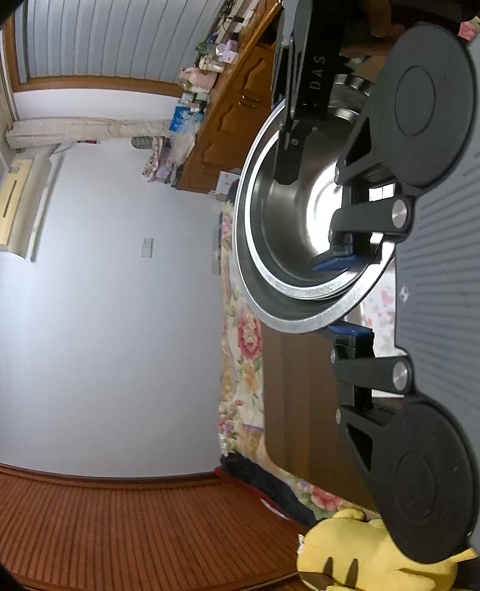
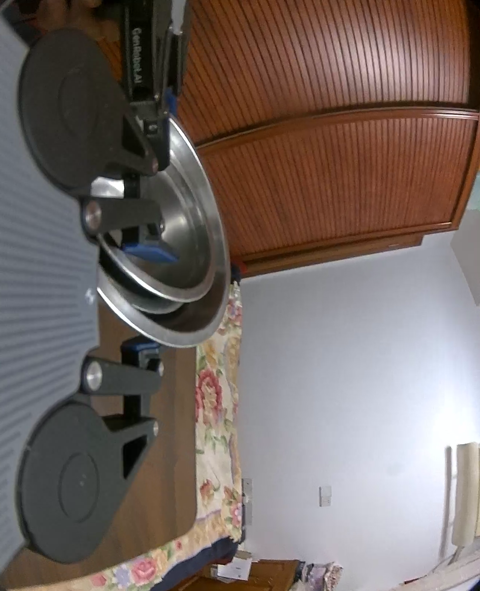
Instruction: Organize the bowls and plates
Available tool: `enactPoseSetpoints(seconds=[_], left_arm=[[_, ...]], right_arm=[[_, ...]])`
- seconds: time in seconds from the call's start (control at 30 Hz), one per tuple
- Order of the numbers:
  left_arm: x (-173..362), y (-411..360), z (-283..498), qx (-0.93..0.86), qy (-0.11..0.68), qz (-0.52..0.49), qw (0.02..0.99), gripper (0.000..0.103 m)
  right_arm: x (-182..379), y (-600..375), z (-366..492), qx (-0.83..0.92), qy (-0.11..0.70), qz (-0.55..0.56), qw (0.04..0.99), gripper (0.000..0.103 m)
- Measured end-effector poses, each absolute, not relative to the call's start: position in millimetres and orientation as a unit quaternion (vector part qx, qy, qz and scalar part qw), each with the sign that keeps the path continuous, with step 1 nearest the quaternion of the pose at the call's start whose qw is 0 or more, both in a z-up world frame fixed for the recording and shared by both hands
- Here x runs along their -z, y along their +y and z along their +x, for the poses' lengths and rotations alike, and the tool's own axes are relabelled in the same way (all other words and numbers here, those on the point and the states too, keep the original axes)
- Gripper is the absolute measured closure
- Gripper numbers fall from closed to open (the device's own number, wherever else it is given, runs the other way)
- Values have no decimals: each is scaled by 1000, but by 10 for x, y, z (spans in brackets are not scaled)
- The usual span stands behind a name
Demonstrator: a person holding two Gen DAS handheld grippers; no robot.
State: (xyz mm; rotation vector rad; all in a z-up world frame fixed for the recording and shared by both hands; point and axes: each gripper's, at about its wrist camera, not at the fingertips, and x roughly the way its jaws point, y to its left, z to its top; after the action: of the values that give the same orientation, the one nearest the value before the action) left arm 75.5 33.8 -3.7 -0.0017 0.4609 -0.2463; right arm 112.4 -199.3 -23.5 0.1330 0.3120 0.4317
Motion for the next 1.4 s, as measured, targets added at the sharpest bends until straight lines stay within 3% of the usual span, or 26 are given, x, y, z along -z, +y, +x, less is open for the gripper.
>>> enactPoseSetpoints(seconds=[0.83, 1.4], left_arm=[[671, 849, 1098, 81, 291, -11, 953, 71], [791, 858, 1141, 76, 290, -9, 954, 71]], right_arm=[[771, -1471, 1442, -257, 223, 46, 939, 61], [895, -1398, 1474, -259, 231, 39, 937, 61]])
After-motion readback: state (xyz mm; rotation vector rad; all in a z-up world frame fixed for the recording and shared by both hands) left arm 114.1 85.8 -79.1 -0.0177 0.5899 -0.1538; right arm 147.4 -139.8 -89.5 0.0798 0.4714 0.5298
